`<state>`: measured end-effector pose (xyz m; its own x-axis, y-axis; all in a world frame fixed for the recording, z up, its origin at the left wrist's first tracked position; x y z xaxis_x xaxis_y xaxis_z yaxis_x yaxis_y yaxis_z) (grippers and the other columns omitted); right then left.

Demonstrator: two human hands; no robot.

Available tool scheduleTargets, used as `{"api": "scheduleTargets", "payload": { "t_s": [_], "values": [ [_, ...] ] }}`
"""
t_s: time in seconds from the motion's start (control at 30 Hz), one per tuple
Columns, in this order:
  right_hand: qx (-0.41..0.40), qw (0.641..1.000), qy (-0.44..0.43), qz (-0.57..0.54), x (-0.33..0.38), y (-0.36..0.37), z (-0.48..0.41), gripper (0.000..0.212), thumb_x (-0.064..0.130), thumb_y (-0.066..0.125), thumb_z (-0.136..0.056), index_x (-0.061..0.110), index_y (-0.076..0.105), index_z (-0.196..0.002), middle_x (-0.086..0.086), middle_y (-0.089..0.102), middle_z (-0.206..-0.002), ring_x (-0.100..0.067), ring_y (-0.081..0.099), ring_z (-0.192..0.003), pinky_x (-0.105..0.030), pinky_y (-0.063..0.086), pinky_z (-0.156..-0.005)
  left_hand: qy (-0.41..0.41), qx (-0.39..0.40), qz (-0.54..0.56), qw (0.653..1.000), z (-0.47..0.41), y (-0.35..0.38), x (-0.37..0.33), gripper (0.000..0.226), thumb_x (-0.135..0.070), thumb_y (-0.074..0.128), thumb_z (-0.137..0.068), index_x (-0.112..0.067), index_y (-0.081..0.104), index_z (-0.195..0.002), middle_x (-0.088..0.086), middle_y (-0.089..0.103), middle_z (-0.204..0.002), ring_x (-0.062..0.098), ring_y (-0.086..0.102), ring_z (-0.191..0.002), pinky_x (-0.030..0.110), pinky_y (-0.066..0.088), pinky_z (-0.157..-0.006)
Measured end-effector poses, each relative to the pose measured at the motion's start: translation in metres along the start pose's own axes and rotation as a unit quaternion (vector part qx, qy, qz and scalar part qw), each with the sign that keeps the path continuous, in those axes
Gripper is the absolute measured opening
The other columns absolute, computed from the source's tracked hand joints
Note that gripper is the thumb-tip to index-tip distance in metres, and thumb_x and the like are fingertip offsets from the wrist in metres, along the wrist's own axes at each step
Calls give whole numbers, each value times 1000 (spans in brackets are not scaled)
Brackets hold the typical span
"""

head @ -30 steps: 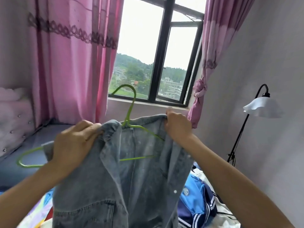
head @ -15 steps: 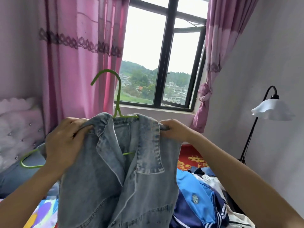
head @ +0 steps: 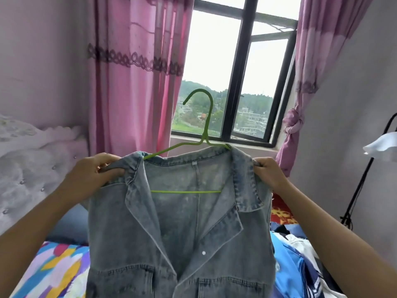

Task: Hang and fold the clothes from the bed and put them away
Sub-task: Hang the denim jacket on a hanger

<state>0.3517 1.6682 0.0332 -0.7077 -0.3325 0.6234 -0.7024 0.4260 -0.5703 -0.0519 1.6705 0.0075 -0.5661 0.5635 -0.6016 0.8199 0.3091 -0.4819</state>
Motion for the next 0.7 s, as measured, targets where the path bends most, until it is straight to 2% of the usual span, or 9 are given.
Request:
{"api": "scheduleTargets", "payload": {
  "t_s": [0.07,0.13,0.2,0.3,0.4,0.47,0.57,0.63,0.7],
  "values": [
    [26,1000,-2,8,-5,4,2,36,-7,58,-84,8,44,-54,-5,35,-58,-2,28,-48,-20,23,-51,2,16,12,1000,1,2,0,35,-4,74,-76,-37,64,-78,-13,67,-82,10,61,-75,5,39,-65],
    [73,997,-6,28,-9,12,5,33,-9,59,-83,-2,44,-54,-6,38,-60,-4,32,-55,-22,27,-55,5,9,16,1000,4,5,-4,35,-2,73,-77,-36,64,-78,-9,65,-81,-3,58,-71,2,37,-64],
    [120,991,-19,57,-8,22,10,16,-9,58,-83,-15,53,-69,-10,48,-68,-12,40,-66,-26,33,-62,24,-12,16,1000,7,8,-14,32,0,70,-79,-31,67,-82,-7,62,-81,-7,55,-71,0,35,-66],
    [181,984,-2,3,-6,27,22,9,-7,58,-86,-10,61,-94,-8,59,-82,-1,54,-67,-18,44,-67,80,-83,-63,991,11,4,-31,20,2,67,-82,-11,72,-96,-11,57,-80,13,55,-77,1,33,-72],
    [218,970,36,-99,-7,23,31,17,-9,55,-87,-4,65,-100,-7,67,-84,-4,62,-70,-18,52,-70,100,-119,-140,978,13,-8,-36,18,-7,63,-84,-5,72,-99,10,63,-85,35,58,-85,32,40,-79],
    [193,964,61,-172,-6,19,33,30,-18,43,-84,0,67,-89,-3,67,-72,-11,60,-64,-21,50,-62,107,-121,-166,973,12,-14,-39,19,-8,61,-83,-5,71,-100,18,63,-90,40,58,-88,45,42,-76],
    [87,967,50,-233,8,18,31,42,-22,29,-76,2,63,-73,2,61,-58,-9,52,-57,-21,41,-55,144,-117,-178,966,10,-12,-58,18,0,66,-83,-6,72,-99,16,62,-86,38,60,-82,41,42,-70],
    [62,971,26,-229,21,25,32,42,-22,30,-75,5,61,-68,7,58,-53,-3,50,-53,-18,40,-52,173,-110,-200,958,11,-7,-74,15,-13,64,-87,-6,72,-98,13,63,-84,35,62,-78,41,46,-63],
    [65,975,13,-214,28,34,31,40,-22,32,-76,5,60,-66,4,56,-54,-4,47,-53,-18,38,-52,189,-102,-208,954,13,-3,-81,38,-34,50,-87,-5,73,-96,11,64,-83,32,64,-73,40,49,-57]
  ]
}}
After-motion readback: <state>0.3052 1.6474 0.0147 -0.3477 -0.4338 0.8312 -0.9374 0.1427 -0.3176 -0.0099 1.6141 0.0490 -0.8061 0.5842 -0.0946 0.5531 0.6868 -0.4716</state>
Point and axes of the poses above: each hand's wrist, its own z-axis away from the middle knuckle, its own y-axis out of the palm, x = y × z, the point moved 7 cm from there along -z, towards the middle knuckle
